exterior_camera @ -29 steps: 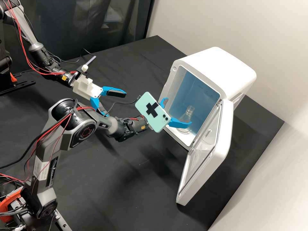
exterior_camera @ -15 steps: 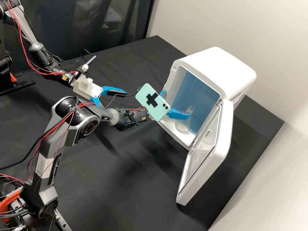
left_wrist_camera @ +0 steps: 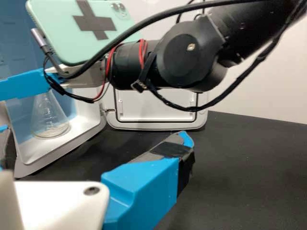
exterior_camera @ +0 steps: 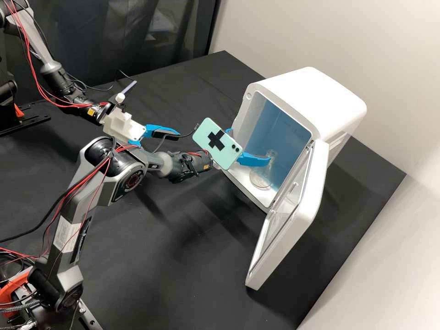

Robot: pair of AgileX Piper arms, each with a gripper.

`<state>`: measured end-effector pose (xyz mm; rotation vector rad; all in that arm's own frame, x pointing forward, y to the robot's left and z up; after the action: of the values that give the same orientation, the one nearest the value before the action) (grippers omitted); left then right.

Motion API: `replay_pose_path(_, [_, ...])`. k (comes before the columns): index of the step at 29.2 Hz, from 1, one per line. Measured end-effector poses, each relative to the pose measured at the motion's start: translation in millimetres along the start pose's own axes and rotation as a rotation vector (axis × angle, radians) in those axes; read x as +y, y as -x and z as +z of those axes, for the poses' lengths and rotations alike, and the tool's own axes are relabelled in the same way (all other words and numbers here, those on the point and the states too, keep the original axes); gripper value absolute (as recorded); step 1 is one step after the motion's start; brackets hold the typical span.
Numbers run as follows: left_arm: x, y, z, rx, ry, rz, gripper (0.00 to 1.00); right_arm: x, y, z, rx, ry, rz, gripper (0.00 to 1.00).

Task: Take the flask out of the incubator

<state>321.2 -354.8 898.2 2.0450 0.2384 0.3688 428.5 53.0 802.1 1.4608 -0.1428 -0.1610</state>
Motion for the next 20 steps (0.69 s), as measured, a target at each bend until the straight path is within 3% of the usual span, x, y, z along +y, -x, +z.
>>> replay_pose_path(7, [0.0, 0.0, 0.2, -0.002, -0.002, -0.001, 1.00, 0.9, 0.0, 4.3, 0.007, 0.027, -0.005, 1.00])
replay_pose_path(12, [0.0, 0.0, 0.2, -0.002, -0.002, -0.001, 1.00, 0.5, 9.2, 29.0, -0.068, -0.044, -0.022, 1.00])
replay_pose_path(14, [0.0, 0.0, 0.2, -0.002, -0.002, -0.001, 1.00, 1.6, 17.3, 32.9, -0.082, -0.078, -0.026, 1.00])
replay_pose_path(16, [0.0, 0.0, 0.2, -0.002, -0.002, -0.001, 1.00, 4.1, 26.8, 33.1, -0.082, -0.095, -0.028, 1.00])
replay_pose_path(20, [0.0, 0.0, 0.2, -0.002, 0.000, -0.001, 1.00, 12.6, 49.9, 26.1, -0.038, -0.073, -0.037, 1.00])
